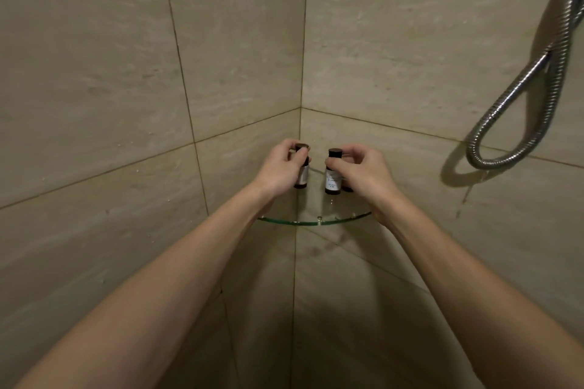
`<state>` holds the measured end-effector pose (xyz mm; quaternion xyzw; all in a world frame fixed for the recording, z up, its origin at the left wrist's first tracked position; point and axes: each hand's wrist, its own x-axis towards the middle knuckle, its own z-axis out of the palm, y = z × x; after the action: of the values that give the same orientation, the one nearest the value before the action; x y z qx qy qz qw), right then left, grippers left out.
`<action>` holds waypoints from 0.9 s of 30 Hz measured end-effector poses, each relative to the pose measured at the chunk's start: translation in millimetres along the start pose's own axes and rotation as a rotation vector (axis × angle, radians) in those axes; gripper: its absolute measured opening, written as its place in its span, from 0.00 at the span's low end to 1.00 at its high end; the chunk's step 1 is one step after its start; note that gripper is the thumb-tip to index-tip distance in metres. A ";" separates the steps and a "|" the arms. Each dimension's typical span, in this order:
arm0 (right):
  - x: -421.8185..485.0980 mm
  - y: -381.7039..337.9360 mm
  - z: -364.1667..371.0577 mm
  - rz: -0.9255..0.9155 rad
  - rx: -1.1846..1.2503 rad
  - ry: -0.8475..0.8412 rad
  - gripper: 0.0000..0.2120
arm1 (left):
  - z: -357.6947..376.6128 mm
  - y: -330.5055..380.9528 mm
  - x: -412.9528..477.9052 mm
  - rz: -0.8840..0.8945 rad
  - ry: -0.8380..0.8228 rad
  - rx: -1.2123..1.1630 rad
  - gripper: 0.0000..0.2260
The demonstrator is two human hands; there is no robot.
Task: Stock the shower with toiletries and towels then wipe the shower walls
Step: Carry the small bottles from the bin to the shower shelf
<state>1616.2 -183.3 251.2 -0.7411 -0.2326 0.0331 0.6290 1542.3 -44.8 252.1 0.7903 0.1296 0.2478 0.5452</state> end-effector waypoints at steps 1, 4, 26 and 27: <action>6.3 3.1 1.5 -0.003 -0.016 0.009 0.08 | 1.1 -3.1 4.4 0.002 0.014 0.009 0.12; 19.1 9.8 4.3 -0.045 -0.069 0.026 0.09 | 3.0 -7.8 16.3 -0.009 0.069 -0.011 0.12; 10.5 12.9 3.0 -0.269 -0.517 -0.012 0.12 | 0.5 -24.1 21.3 0.047 0.047 0.466 0.18; 8.4 14.1 3.1 -0.279 -0.563 -0.003 0.11 | 0.8 -23.6 20.6 0.049 0.071 0.525 0.17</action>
<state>1626.9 -178.7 239.3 -0.8470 -0.3331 -0.1184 0.3970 1561.6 -26.9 235.3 0.8984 0.1892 0.2463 0.3106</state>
